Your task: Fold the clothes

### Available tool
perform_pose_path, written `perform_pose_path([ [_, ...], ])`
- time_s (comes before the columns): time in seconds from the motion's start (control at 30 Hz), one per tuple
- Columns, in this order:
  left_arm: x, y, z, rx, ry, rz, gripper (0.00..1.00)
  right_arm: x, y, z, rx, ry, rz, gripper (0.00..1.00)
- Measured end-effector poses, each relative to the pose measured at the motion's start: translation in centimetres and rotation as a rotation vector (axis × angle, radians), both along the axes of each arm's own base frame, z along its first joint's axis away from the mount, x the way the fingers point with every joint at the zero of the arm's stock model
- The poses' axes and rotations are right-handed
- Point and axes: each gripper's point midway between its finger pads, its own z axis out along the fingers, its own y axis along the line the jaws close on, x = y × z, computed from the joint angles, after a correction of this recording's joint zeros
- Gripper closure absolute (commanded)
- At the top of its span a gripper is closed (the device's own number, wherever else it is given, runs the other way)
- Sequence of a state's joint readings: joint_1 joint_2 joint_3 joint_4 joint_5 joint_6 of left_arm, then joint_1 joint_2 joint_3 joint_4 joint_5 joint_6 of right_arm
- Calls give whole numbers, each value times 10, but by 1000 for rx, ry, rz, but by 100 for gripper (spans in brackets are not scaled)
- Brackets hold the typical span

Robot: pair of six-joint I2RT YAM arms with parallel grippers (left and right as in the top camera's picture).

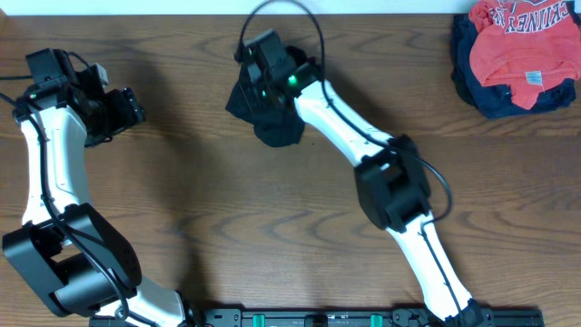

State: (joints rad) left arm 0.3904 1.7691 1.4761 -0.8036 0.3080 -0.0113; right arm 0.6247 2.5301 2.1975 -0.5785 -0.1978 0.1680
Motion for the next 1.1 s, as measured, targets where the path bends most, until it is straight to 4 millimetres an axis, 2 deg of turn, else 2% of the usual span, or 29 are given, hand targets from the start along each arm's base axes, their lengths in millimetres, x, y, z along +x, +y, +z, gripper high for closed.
perform_pose_path([
  [0.1,0,-1,0,0,0,-2,21,-7,-14,-44,-60,88,-10,94],
  [0.27,0,-1,0,0,-1,-2,21,-13,-42,-47,-117,166,-22,97],
  [0.47,0,-1,0,0,0,-3,21,-18,-101,-49,-191,284,-34,99],
  [0.5,1,-2,0,0,0,-5,21,-16,-114,-49,-200,299,-37,95],
  [0.57,1,-5,0,1,-1,-12,21,-13,-134,-49,-208,318,-35,81],
  [0.67,3,-11,1,1,-2,-27,21,-11,-159,-46,-226,326,0,66],
  [0.77,4,-16,1,1,-2,-40,21,-12,-173,-43,-254,321,33,58],
  [0.93,5,-18,1,1,-2,-44,21,-18,-176,-29,-302,288,92,43],
  [1.0,5,-18,1,1,-2,-44,20,-22,-172,-12,-318,250,126,42],
  [1.07,4,-18,1,0,-1,-44,20,-24,-164,15,-333,186,164,39],
  [1.1,4,-18,1,0,-1,-44,20,-25,-161,28,-340,153,176,33],
])
